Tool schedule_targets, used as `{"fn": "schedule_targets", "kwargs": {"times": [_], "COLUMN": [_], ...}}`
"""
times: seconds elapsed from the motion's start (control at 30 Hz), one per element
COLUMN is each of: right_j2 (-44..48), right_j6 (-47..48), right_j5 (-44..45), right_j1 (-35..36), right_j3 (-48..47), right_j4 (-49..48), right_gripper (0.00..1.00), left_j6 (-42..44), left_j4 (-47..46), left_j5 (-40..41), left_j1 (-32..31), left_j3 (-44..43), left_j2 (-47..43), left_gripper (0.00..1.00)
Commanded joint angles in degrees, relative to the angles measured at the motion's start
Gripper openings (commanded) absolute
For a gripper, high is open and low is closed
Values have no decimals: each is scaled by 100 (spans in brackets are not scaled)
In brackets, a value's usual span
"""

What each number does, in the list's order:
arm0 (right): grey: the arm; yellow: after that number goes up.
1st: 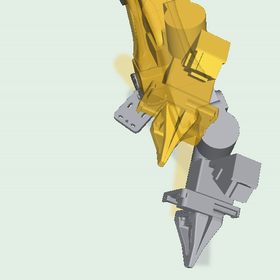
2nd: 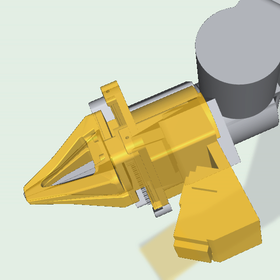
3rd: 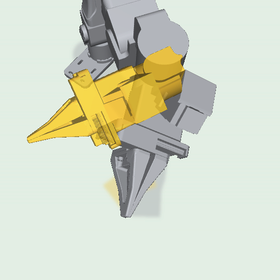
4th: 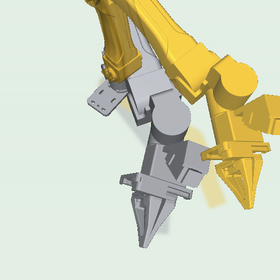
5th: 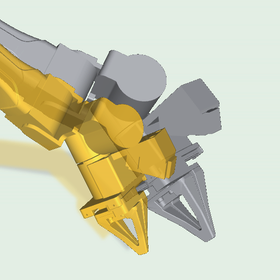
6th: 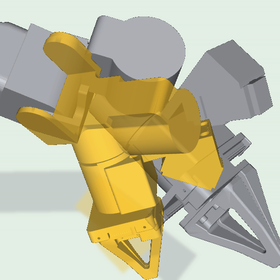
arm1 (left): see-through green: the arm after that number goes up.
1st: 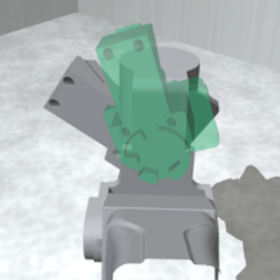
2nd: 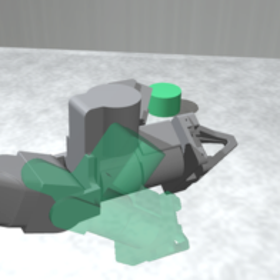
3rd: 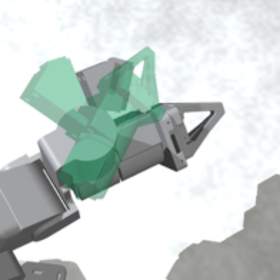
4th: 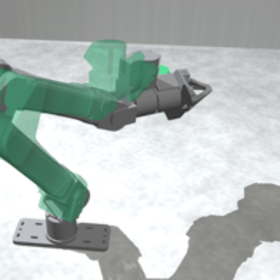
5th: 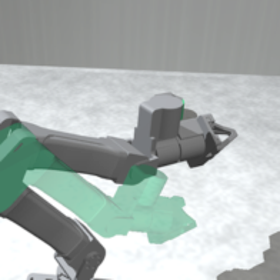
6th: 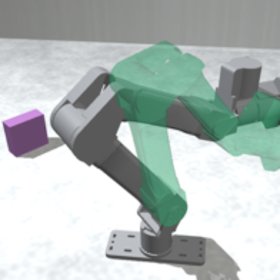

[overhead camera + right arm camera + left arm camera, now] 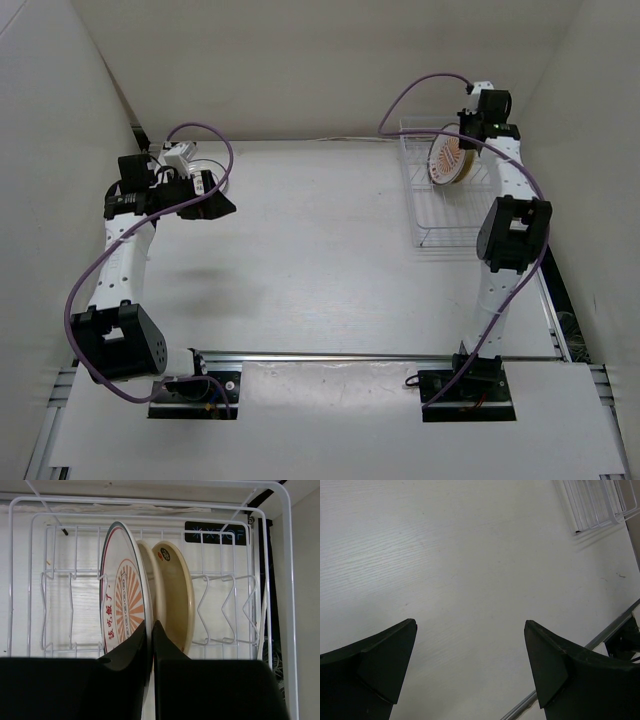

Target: Unload the plates from the dish rack

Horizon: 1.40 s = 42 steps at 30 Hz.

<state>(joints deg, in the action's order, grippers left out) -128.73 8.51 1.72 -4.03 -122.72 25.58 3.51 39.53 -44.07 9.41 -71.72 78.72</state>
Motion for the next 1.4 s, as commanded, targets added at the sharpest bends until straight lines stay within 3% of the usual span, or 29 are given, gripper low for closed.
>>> {"fn": "schedule_targets", "kwargs": {"times": [0.0,0.37,0.6,0.77,0.8,0.83,0.93,1.0,1.13,1.37], "right_j2": [673,1279,2209,2965,3063,3151,3345,3345,3153,2424], "right_j6": [-60,230,-121,-1042,-1132,-1263,-1887,-2379,-2478,-2592], "right_j5": [257,1454,1122,-940,-1919,-2286,-3358,-4571,-5514,-5814], "right_j1": [104,280,280,227,227,227,298,420,973,2124], "right_j3": [-94,204,730,1240,1485,1661,2356,2716,3402,3351], "right_j4": [-282,-590,-301,271,333,385,281,62,-194,-440], "right_gripper": [0,0,0,0,0,0,0,0,0,0], "left_j6": [89,89,89,-78,-165,-245,-316,-368,-421,-588], "left_j4": [11,11,11,11,11,11,11,11,11,11], "left_j5": [-145,-145,-145,-856,-962,-1128,-1471,-1708,-2183,-2448], "left_j1": [26,26,26,26,26,26,26,26,26,26], "left_j3": [53,159,159,282,282,343,483,553,554,255], "left_j2": [-146,-365,-419,-366,-305,-304,-85,20,362,855], "left_gripper": [100,100,100,100,100,100,100,100,100,100]}}
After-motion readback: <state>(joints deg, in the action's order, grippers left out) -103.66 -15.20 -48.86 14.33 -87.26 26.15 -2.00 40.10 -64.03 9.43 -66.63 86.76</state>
